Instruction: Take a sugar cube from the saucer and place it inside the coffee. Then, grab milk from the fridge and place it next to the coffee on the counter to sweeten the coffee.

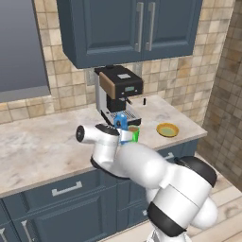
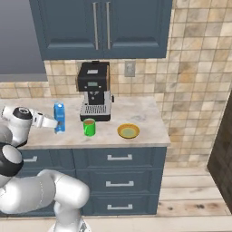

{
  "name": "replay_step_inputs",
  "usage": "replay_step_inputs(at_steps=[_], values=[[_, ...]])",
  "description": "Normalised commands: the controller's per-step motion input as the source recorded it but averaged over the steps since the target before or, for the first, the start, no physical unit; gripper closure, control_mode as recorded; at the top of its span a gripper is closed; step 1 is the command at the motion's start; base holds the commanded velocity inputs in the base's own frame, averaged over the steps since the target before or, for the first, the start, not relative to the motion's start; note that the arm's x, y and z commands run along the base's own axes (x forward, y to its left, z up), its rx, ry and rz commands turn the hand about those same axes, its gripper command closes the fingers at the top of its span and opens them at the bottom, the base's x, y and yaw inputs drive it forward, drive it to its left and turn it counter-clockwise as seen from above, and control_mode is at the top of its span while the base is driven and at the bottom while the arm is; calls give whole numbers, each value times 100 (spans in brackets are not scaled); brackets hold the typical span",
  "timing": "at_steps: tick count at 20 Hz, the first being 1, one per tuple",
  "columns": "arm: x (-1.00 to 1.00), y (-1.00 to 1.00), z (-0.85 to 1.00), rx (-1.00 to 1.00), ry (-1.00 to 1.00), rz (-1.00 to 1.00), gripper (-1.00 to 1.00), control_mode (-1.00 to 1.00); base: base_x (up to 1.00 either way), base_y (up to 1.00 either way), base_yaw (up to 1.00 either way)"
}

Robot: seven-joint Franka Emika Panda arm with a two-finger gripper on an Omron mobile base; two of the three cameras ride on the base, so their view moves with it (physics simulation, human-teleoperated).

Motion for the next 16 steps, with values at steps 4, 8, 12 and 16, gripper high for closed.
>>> replay_step_inputs(at_steps=[4,8,12,16], values=[[30,0,-14,0,-12,-5,100,-100,0,0,0],[22,0,-7,0,-10,-2,100,-100,0,0,0],[14,0,-11,0,-7,-2,100,-100,0,0,0],[13,-3,-16,0,-6,-3,100,-100,0,0,0]])
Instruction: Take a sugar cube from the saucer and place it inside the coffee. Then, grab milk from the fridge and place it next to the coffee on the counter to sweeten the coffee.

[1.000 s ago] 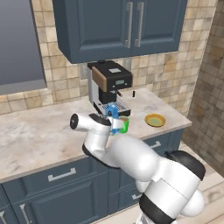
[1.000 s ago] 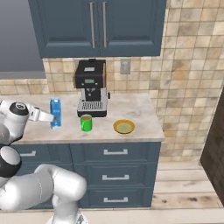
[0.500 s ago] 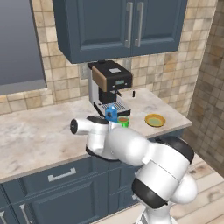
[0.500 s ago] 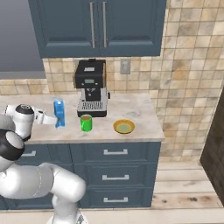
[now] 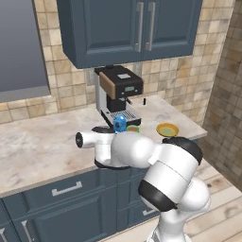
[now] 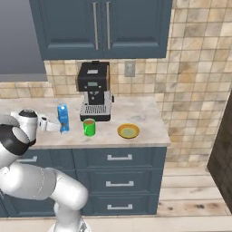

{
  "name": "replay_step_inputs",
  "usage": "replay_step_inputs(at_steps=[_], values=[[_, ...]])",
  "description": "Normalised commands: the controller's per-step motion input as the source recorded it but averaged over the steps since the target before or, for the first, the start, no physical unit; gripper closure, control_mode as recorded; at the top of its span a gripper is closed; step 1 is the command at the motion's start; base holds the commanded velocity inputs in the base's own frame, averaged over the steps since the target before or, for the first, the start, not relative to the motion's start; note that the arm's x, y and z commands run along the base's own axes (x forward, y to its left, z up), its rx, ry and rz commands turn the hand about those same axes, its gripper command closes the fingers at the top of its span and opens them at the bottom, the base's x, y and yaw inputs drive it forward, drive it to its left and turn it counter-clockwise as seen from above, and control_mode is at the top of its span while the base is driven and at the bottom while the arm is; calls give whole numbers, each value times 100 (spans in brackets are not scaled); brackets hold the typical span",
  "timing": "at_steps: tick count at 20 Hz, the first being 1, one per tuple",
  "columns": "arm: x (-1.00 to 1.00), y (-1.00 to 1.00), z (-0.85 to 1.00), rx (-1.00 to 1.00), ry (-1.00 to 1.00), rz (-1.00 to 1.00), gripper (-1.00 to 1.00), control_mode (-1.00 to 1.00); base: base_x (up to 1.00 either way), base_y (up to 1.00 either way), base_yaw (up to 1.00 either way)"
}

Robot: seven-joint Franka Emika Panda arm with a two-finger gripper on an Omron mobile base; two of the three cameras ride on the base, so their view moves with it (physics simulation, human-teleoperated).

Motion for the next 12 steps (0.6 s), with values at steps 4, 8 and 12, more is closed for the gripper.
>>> replay_step_inputs(at_steps=[4,8,12], values=[[8,-6,-7,0,-5,-2,100,-100,0,0,0],[28,0,-2,0,-6,-3,100,-100,0,0,0],[33,0,-5,0,-4,-3,100,-100,0,0,0]])
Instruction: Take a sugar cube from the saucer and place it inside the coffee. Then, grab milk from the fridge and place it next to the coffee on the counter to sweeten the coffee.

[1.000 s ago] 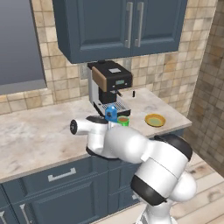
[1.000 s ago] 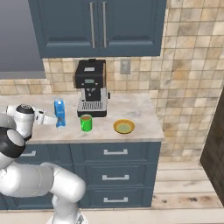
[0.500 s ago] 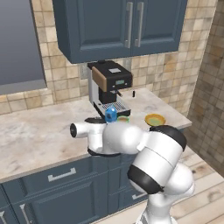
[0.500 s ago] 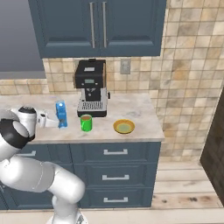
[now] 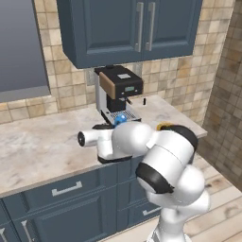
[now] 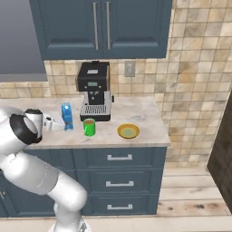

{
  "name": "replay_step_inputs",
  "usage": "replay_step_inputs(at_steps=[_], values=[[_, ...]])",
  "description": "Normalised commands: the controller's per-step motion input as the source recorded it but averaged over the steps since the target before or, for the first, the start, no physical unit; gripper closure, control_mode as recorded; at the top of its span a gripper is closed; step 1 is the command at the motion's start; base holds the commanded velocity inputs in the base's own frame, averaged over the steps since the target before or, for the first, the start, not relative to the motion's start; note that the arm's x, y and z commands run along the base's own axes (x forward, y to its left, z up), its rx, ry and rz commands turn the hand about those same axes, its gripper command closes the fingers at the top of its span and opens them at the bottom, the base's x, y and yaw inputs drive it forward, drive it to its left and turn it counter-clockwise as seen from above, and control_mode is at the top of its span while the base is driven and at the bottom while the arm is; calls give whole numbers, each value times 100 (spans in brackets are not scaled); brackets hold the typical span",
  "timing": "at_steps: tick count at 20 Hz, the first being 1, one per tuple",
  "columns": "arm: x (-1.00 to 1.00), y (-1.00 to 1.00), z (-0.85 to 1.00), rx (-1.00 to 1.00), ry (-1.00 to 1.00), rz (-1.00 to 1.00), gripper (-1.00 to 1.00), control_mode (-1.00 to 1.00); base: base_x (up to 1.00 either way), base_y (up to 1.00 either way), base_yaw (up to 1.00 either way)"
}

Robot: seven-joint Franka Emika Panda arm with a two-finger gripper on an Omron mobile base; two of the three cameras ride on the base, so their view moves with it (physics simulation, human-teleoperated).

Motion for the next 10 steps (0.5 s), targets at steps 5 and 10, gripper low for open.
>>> replay_step_inputs(at_steps=[5,10], values=[[25,0,-7,0,-1,-1,-100,-100,0,0,0],[4,0,-1,0,1,0,-100,-100,0,0,0]])
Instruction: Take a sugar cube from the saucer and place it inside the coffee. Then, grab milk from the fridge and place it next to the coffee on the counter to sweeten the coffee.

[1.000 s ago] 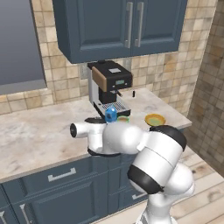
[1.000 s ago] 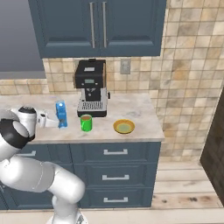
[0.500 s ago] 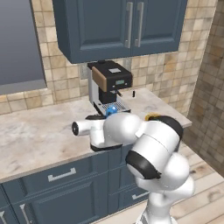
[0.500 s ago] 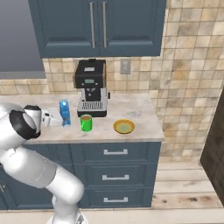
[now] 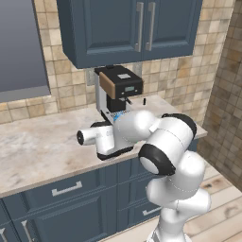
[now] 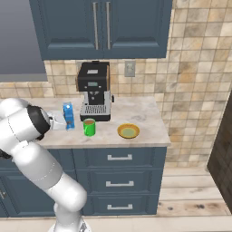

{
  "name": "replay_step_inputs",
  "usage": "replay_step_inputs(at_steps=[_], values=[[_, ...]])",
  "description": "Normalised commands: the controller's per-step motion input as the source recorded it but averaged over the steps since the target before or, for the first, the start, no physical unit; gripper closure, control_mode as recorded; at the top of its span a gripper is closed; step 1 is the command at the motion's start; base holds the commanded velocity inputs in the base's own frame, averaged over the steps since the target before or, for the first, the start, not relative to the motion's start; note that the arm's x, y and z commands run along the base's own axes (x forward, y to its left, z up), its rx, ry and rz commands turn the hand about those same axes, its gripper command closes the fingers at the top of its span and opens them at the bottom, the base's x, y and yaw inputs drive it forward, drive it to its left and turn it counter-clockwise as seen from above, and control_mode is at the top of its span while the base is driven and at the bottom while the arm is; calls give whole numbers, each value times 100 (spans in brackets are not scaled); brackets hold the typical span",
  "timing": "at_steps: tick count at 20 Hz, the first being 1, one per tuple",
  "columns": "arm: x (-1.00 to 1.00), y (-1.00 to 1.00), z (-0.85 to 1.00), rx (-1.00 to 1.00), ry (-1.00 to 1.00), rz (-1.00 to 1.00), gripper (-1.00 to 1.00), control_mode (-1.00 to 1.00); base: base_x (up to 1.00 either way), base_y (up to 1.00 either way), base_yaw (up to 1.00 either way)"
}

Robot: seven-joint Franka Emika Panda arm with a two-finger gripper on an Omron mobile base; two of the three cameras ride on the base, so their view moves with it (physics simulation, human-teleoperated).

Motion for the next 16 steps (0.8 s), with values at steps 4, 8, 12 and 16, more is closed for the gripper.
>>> replay_step_inputs(at_steps=[4,8,12,16], values=[[0,0,0,0,0,0,-100,-100,0,0,0],[0,11,4,0,-7,0,-100,-100,0,0,0],[0,25,34,-5,-16,0,-100,-100,0,0,0],[0,37,70,-11,-20,0,-100,-100,0,0,0]])
